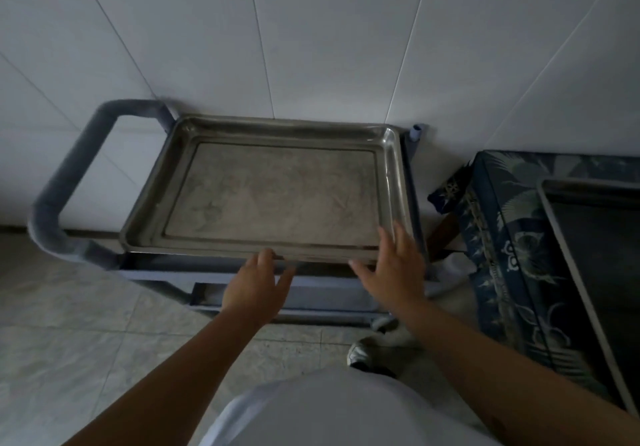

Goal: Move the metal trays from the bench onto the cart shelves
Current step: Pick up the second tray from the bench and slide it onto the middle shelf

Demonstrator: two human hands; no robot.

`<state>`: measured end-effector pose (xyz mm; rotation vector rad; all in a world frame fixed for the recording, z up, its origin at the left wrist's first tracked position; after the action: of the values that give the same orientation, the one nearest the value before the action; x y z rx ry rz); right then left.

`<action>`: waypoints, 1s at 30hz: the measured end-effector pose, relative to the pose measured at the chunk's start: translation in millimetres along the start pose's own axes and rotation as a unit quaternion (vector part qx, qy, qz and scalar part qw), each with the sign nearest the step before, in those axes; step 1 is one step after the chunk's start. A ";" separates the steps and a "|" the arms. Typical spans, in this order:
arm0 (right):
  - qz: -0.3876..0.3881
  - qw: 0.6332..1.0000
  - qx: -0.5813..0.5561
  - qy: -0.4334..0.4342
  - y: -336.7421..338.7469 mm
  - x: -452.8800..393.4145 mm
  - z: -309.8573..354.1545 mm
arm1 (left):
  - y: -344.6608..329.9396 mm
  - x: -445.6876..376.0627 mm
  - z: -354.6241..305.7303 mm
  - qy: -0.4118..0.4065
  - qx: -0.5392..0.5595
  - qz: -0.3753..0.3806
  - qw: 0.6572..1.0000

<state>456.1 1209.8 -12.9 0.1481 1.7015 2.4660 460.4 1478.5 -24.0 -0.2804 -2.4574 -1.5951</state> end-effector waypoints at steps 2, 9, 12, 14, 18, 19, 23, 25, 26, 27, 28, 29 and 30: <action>0.028 0.998 0.037 0.037 -16.1 30.2 21.0 | 7.0 12.3 8.4 -0.083 -0.099 -0.038 0.991; 0.090 0.993 0.080 -0.015 -67.7 133.8 69.7 | 16.6 62.9 67.1 -0.152 -0.220 -0.024 0.963; 0.095 0.988 0.118 -0.010 -69.7 165.9 83.5 | 18.7 88.3 87.1 -0.153 -0.224 -0.006 0.962; 0.093 0.988 0.122 -0.014 -66.8 179.5 90.2 | 21.6 102.4 91.6 -0.170 -0.238 0.001 0.956; 0.094 0.988 0.120 -0.032 -55.2 201.5 87.0 | 21.9 112.5 92.0 -0.172 -0.240 0.021 0.955; 0.093 0.988 0.115 -0.044 -50.4 208.8 80.8 | 19.3 113.7 86.6 -0.177 -0.237 0.027 0.955; 0.084 0.982 0.107 -0.131 -23.1 255.6 33.6 | -9.0 129.5 24.9 -0.265 -0.221 0.061 0.936; 0.074 0.971 0.102 -0.203 -7.9 292.7 -1.1 | -30.8 146.3 -26.0 -0.338 -0.214 0.080 0.913; 0.069 0.964 0.100 -0.238 -0.6 315.8 -17.6 | -44.0 158.3 -53.6 -0.377 -0.213 0.092 0.897; 0.059 0.955 0.094 -0.275 6.7 342.9 -33.1 | -58.3 173.7 -80.7 -0.416 -0.213 0.104 0.878; 0.043 0.945 0.087 -0.313 14.4 372.2 -47.4 | -72.7 191.5 -106.9 -0.454 -0.215 0.114 0.857; 0.023 0.932 0.084 -0.352 22.6 403.5 -59.6 | -87.1 211.5 -131.6 -0.493 -0.217 0.120 0.834; 0.006 0.918 0.081 -0.388 30.4 435.6 -70.1 | -100.8 233.4 -154.8 -0.530 -0.219 0.126 0.810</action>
<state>13.9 1209.5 -9.1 1.0024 1.4986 1.8501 218.9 1308.4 11.5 -1.9441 -2.3671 -2.2106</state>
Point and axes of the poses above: each hand's wrist, its own x-axis away from the middle knuckle, its own y-axis out of the back of the hand, z = x × y, the point moved 8 cm from there along -x, towards the middle knuckle
